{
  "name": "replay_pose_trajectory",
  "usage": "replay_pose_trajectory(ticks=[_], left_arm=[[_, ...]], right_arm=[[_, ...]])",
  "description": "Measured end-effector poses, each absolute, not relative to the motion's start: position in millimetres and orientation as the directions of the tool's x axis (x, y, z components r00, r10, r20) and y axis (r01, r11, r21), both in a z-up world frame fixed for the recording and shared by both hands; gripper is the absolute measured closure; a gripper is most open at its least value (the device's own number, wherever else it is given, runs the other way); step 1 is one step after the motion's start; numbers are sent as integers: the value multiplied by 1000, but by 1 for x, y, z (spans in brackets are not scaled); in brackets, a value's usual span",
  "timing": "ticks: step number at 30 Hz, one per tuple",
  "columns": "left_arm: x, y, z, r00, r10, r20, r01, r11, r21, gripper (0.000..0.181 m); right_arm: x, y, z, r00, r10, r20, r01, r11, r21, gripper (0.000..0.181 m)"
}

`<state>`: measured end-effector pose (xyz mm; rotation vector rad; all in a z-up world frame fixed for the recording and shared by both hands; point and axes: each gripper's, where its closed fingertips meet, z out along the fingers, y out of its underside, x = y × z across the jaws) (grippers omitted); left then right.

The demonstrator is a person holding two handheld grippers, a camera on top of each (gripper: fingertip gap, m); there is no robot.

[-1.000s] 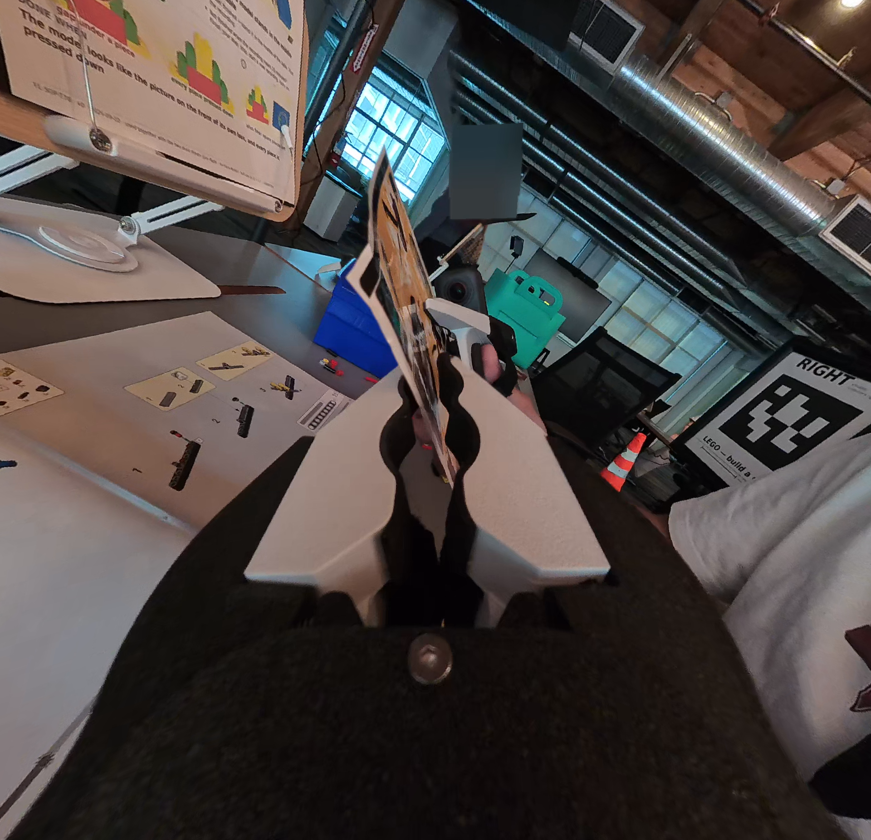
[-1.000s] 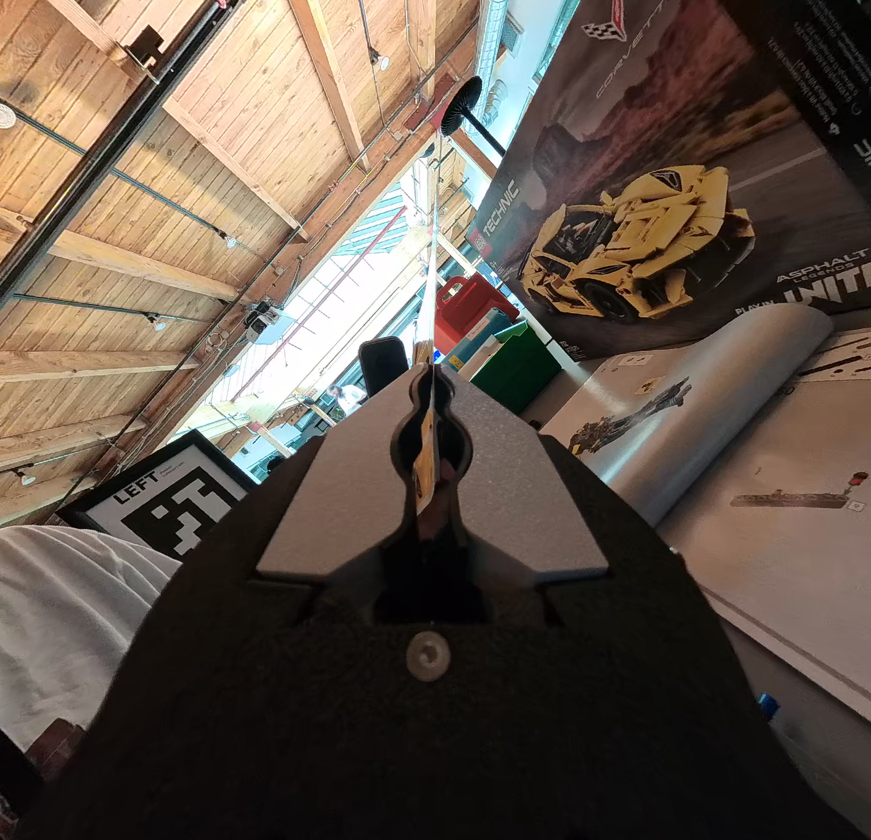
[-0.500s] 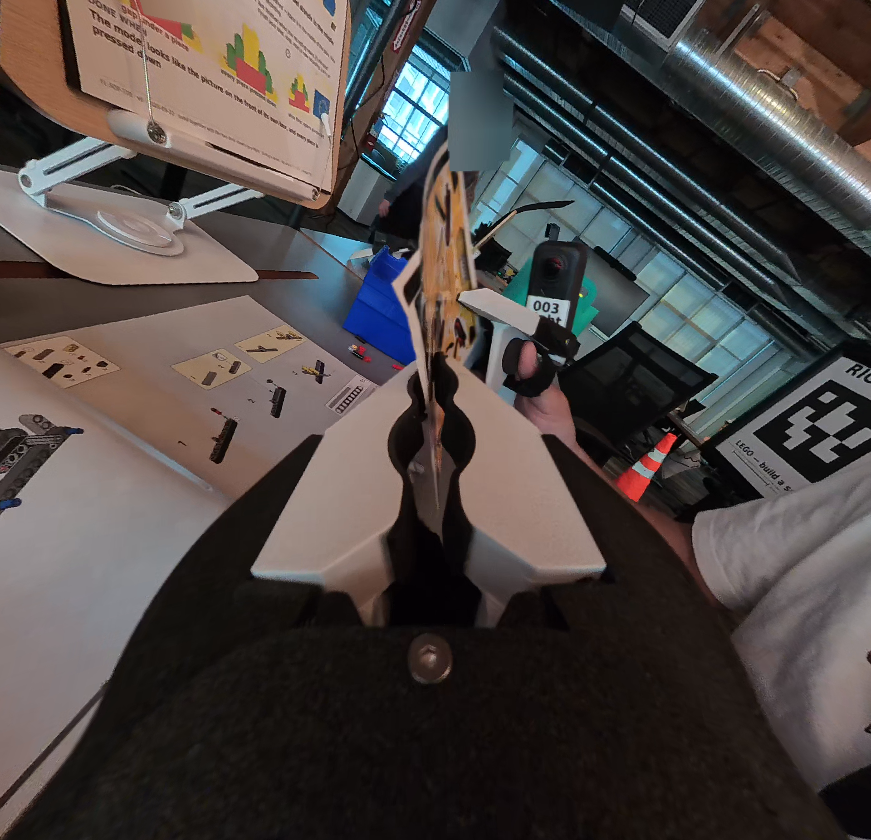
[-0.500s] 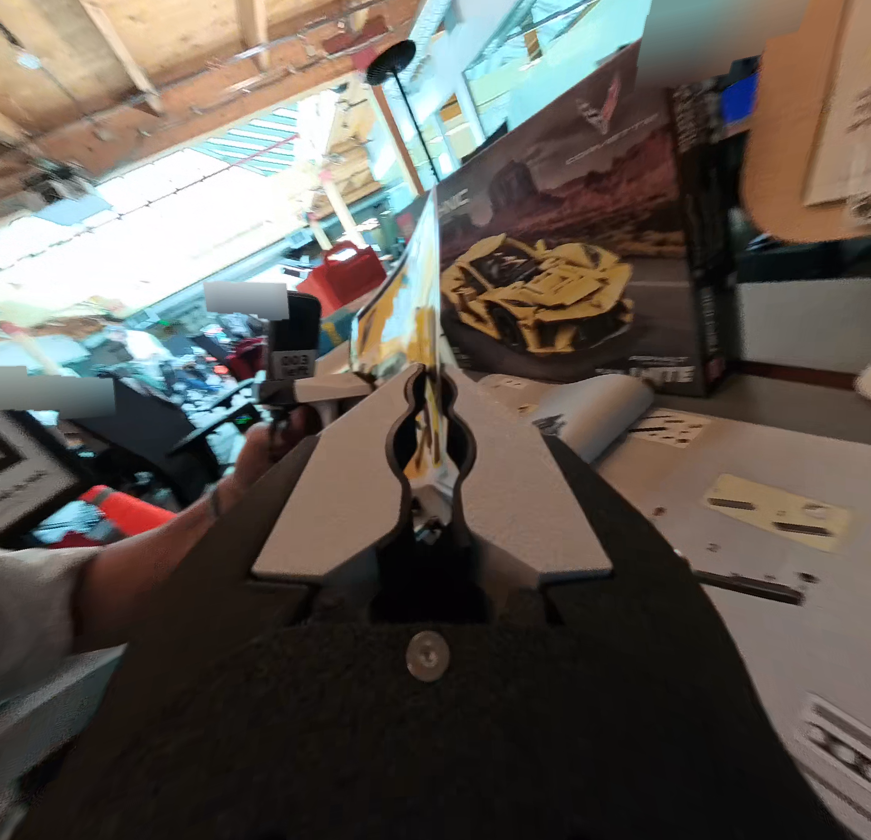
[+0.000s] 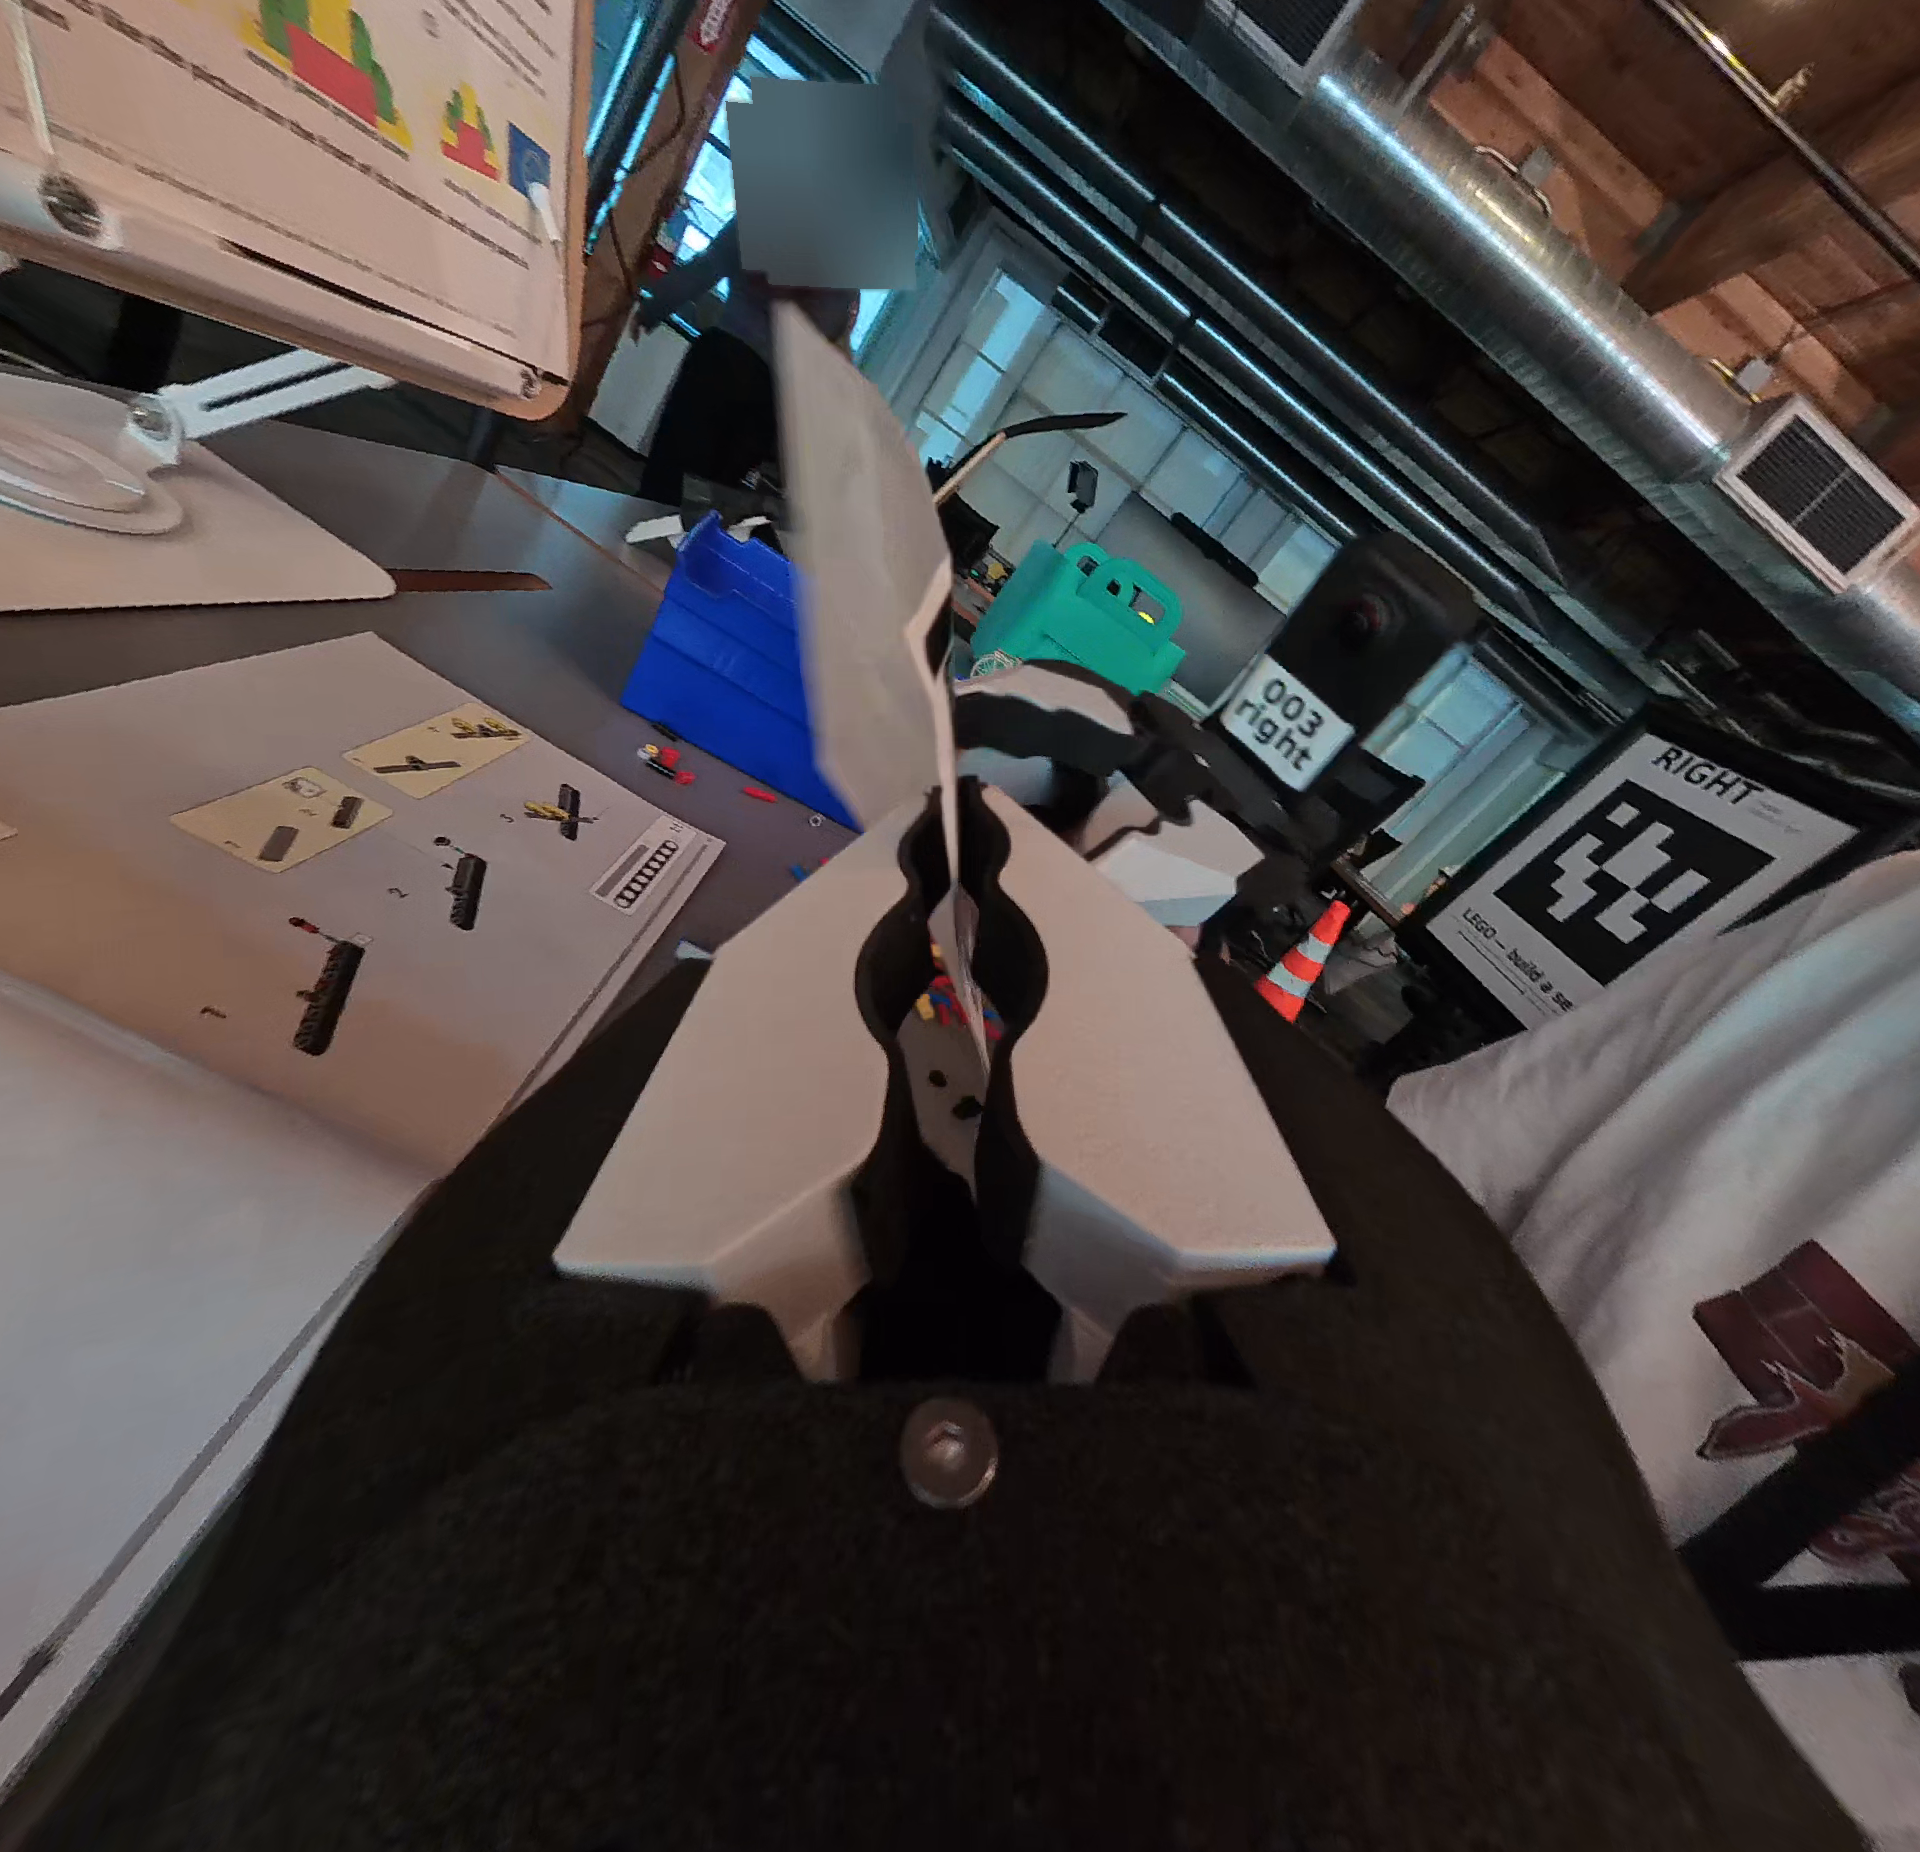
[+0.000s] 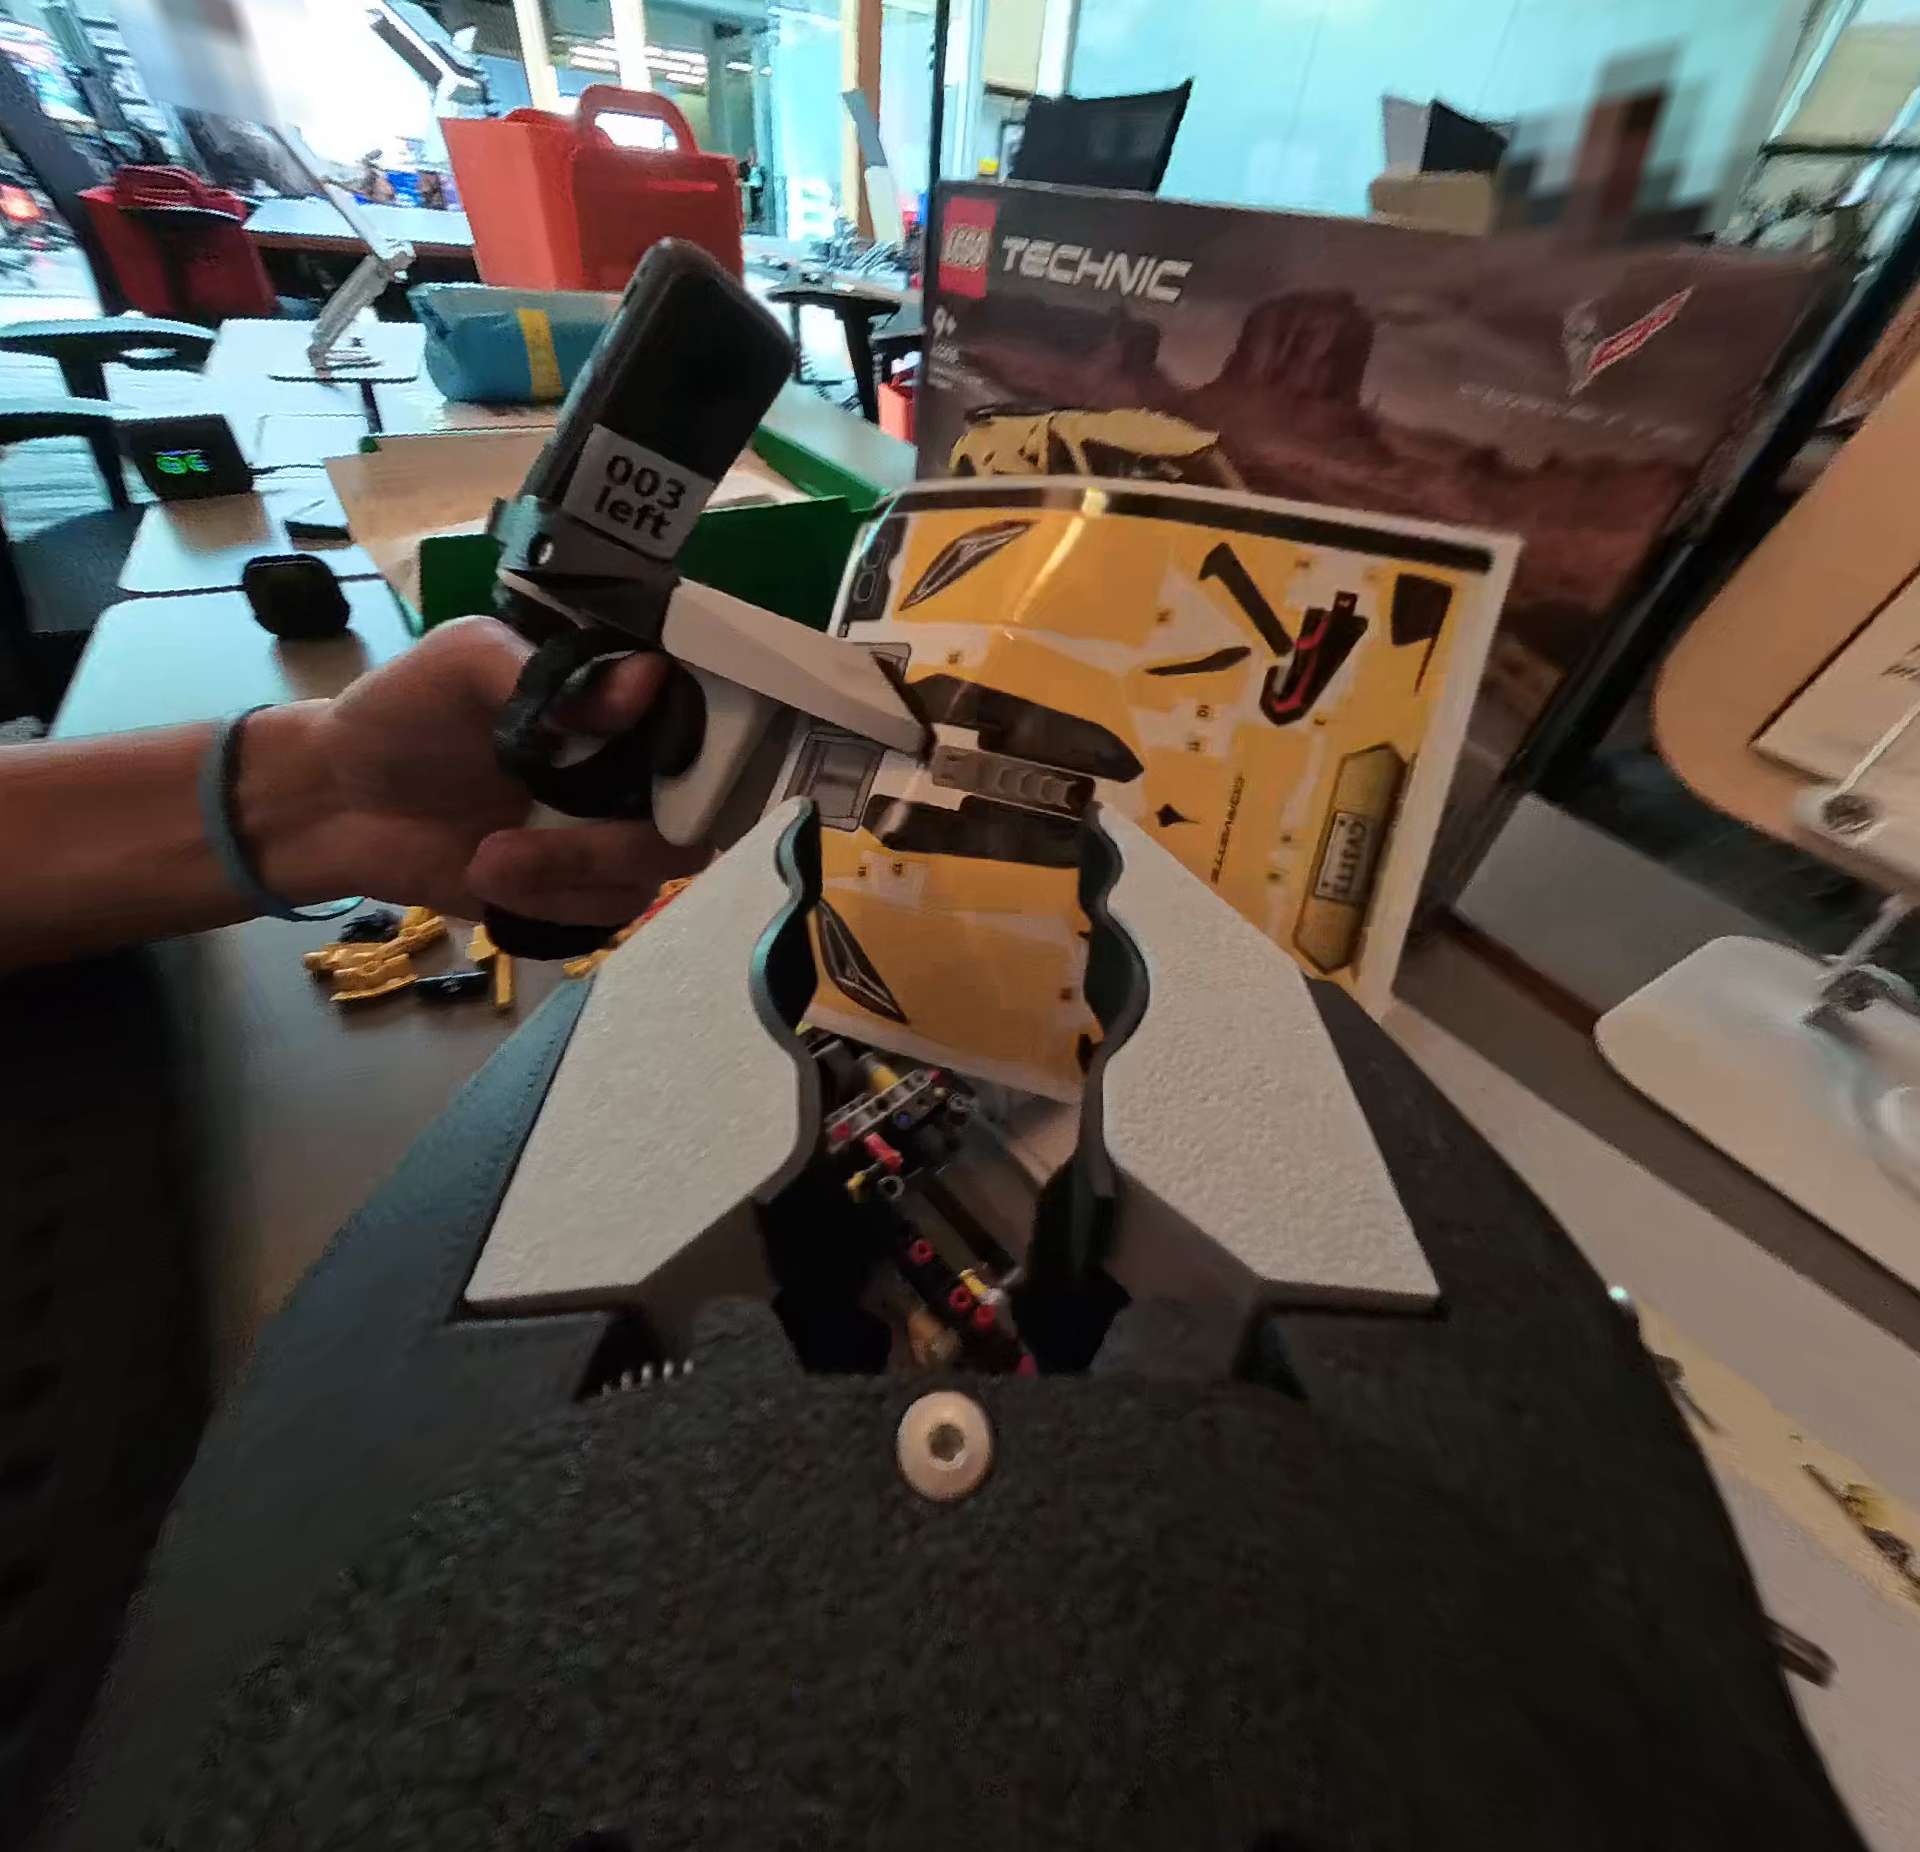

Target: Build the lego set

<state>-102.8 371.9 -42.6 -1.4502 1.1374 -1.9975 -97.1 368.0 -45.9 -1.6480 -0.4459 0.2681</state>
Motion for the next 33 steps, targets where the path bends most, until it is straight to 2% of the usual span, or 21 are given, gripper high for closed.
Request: replay_pose_trajectory(ticks=[10, 19, 33], left_arm=[[-110, 338, -31, -533, -675, 511, -142, -524, -840, 181], [-132, 313, -4, -715, -541, 442, -108, -540, -835, 181], [-149, 290, 5, -811, -456, 367, -109, -499, -860, 181]], right_arm=[[-124, 352, -41, 741, 658, -136, -46, -152, -987, 148], [-142, 322, -13, 462, 828, -318, -263, -215, -941, 159], [-156, 298, -4, 207, 884, -420, -319, -345, -883, 167]])
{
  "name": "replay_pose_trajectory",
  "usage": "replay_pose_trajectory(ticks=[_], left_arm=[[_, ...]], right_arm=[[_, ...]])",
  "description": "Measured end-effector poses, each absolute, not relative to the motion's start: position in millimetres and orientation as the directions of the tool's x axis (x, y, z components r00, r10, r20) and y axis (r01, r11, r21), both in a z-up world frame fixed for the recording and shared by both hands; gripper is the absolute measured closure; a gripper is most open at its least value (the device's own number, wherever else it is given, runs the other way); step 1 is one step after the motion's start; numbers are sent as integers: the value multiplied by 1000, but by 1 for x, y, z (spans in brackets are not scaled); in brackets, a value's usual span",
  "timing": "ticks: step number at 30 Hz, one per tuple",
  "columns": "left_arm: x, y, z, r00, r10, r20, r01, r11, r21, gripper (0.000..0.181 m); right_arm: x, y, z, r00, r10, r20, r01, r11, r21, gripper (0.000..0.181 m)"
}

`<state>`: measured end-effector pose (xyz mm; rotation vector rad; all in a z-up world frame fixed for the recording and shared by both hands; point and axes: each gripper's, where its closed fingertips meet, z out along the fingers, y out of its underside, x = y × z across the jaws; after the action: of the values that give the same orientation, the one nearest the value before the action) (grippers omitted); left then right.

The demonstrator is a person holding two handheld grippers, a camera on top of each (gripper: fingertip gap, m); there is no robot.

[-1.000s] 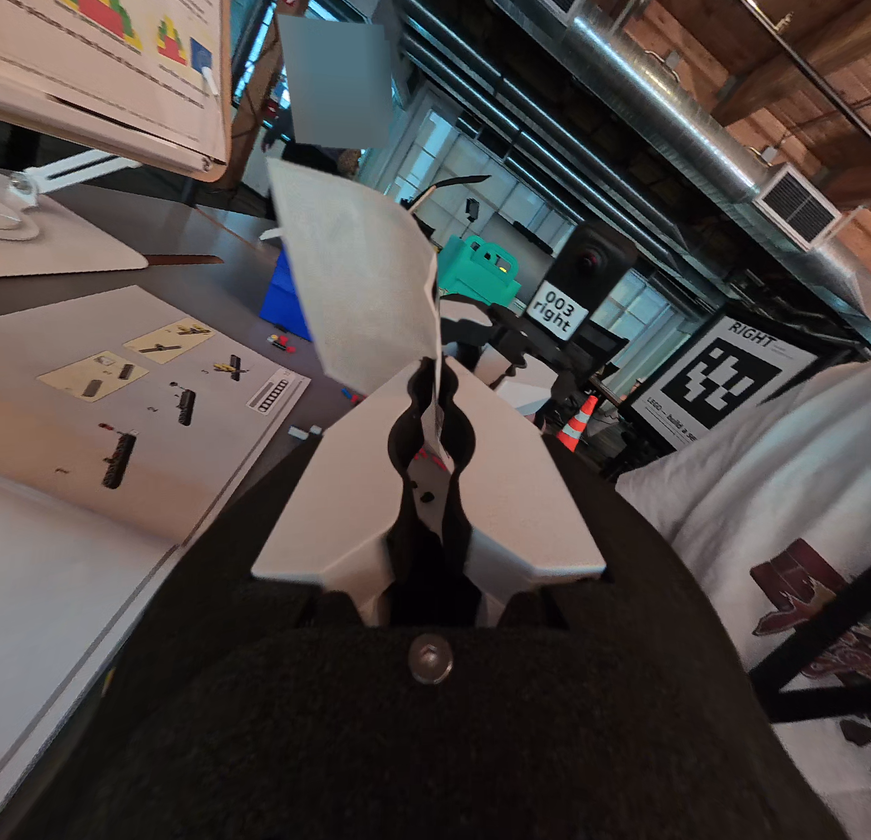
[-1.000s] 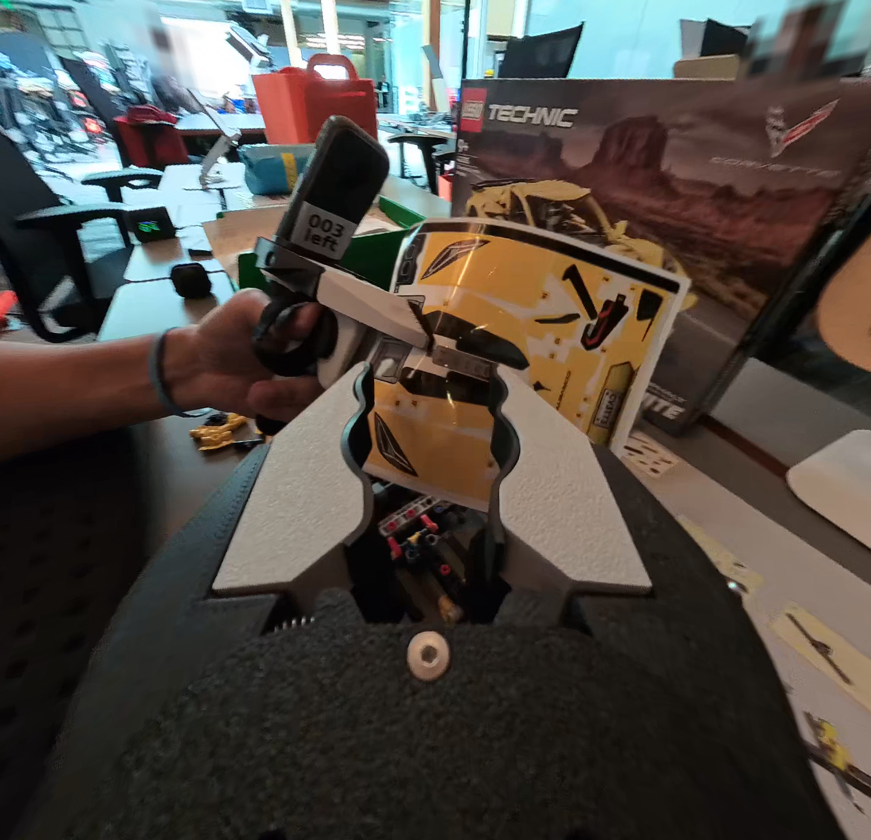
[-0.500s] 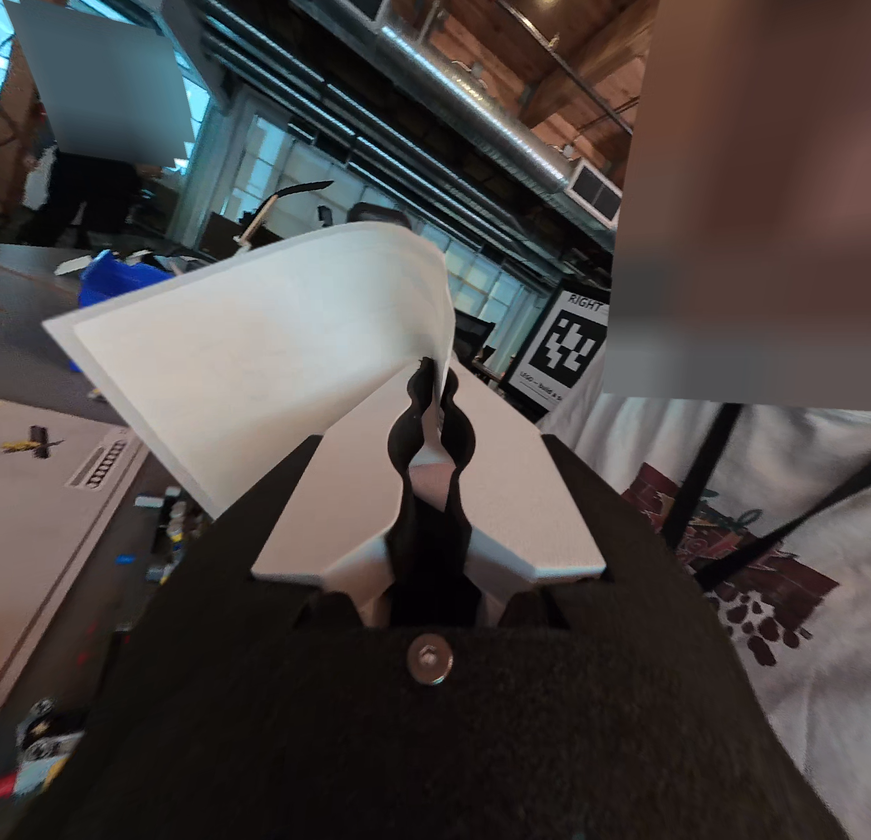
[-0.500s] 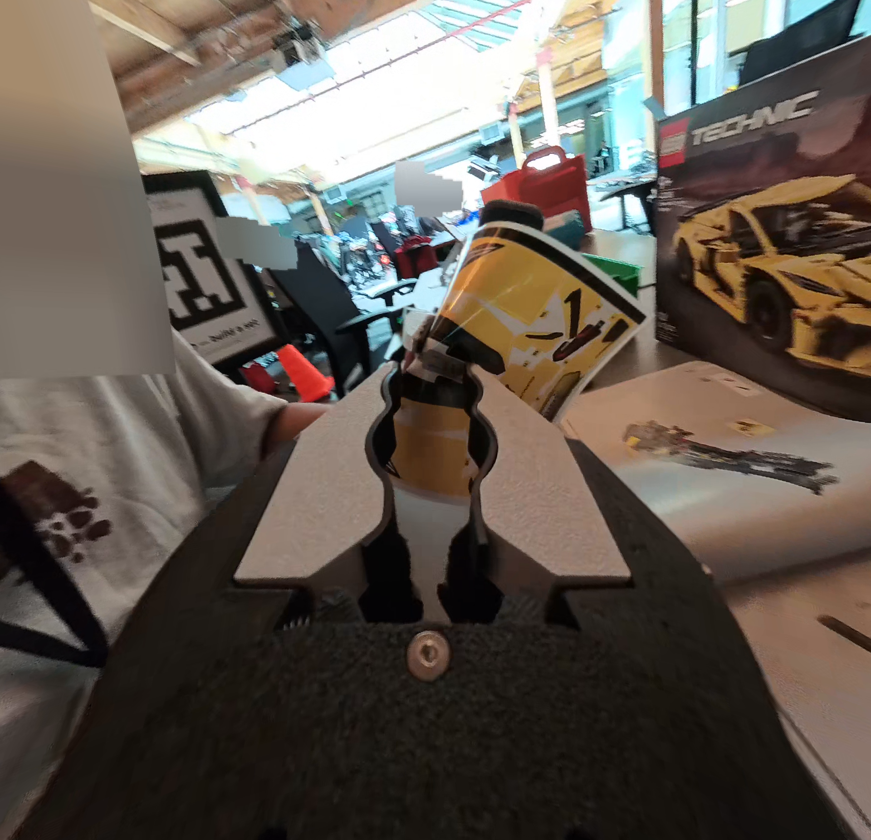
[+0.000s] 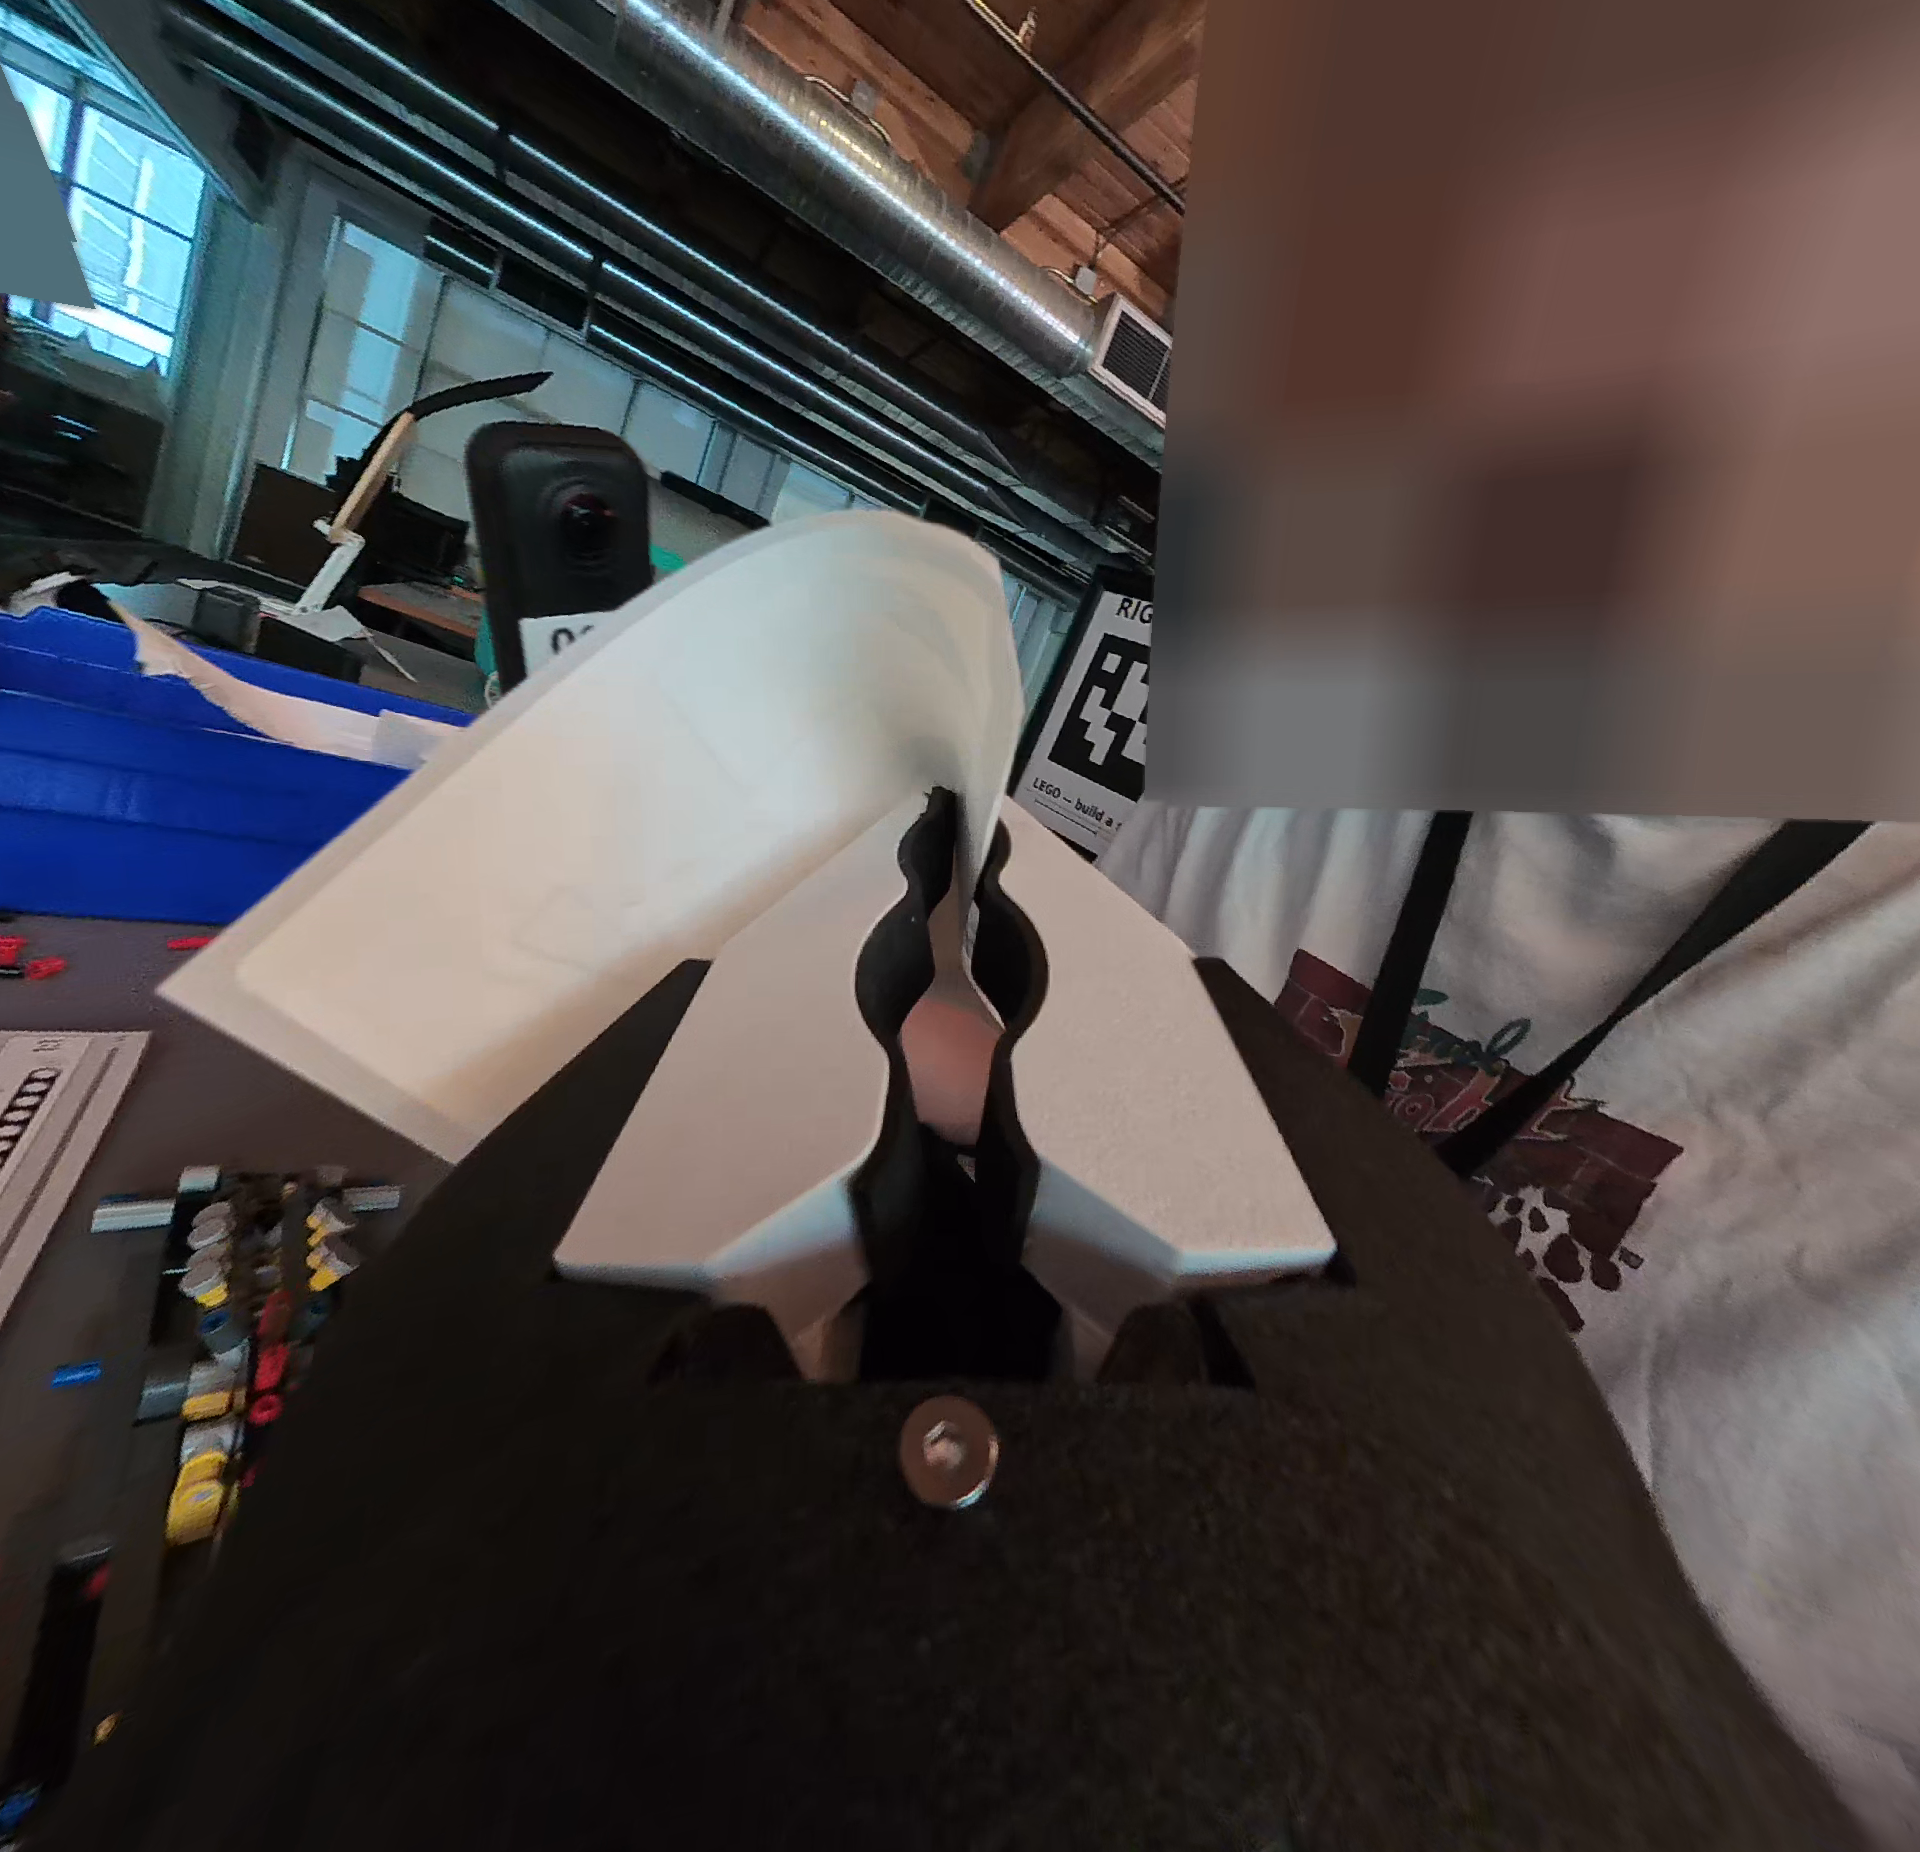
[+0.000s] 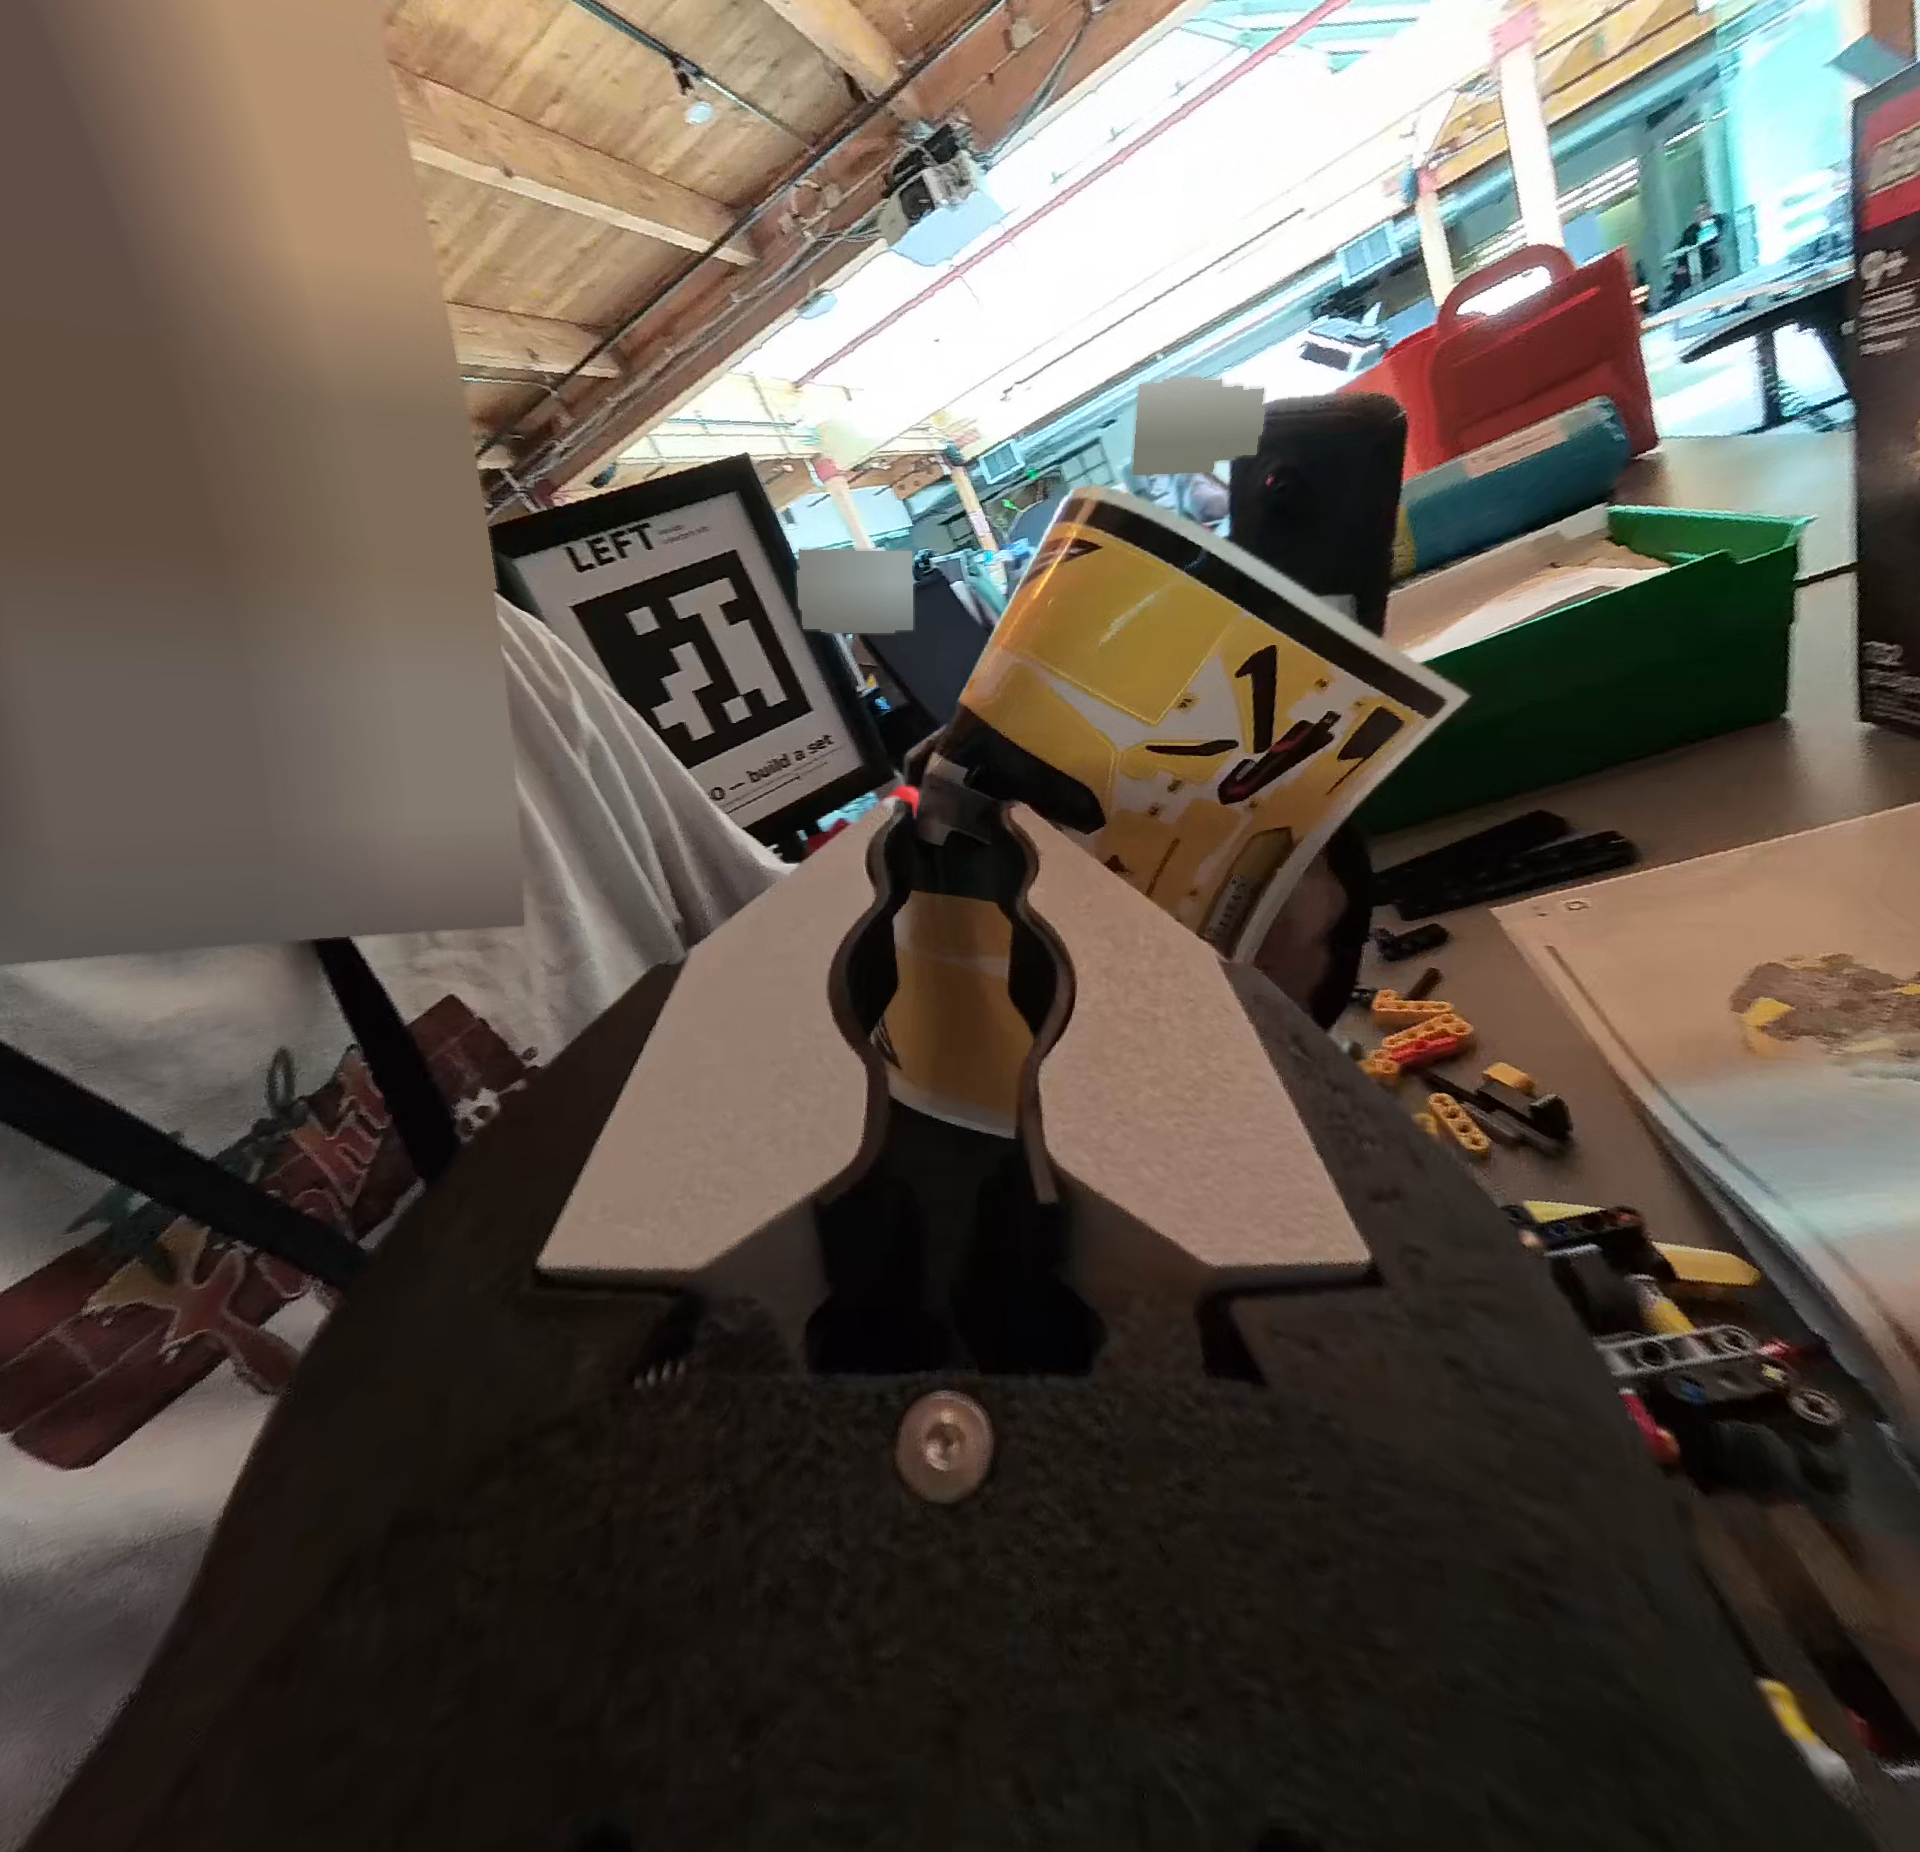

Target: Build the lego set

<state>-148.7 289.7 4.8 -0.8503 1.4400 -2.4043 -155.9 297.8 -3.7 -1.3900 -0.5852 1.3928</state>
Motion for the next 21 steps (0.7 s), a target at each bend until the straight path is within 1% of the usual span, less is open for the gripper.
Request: replay_pose_trajectory(ticks=[4, 6, 12, 15, 21], left_arm=[[-153, 284, 5, -823, -454, 341, -105, -469, -877, 181], [-153, 283, 4, -822, -459, 336, -103, -462, -881, 181], [-152, 284, 3, -815, -474, 333, -99, -454, -886, 181], [-152, 286, 4, -814, -477, 332, -94, -457, -885, 181], [-150, 289, 3, -799, -500, 335, -89, -452, -888, 181]], right_arm=[[-158, 291, -2, 137, 884, -447, -323, -387, -864, 169], [-158, 291, -2, 134, 883, -450, -318, -392, -863, 169], [-156, 292, -3, 147, 882, -448, -315, -388, -866, 171], [-151, 292, 0, 157, 886, -437, -338, -367, -866, 181], [-149, 296, -3, 219, 883, -414, -315, -338, -887, 181]])
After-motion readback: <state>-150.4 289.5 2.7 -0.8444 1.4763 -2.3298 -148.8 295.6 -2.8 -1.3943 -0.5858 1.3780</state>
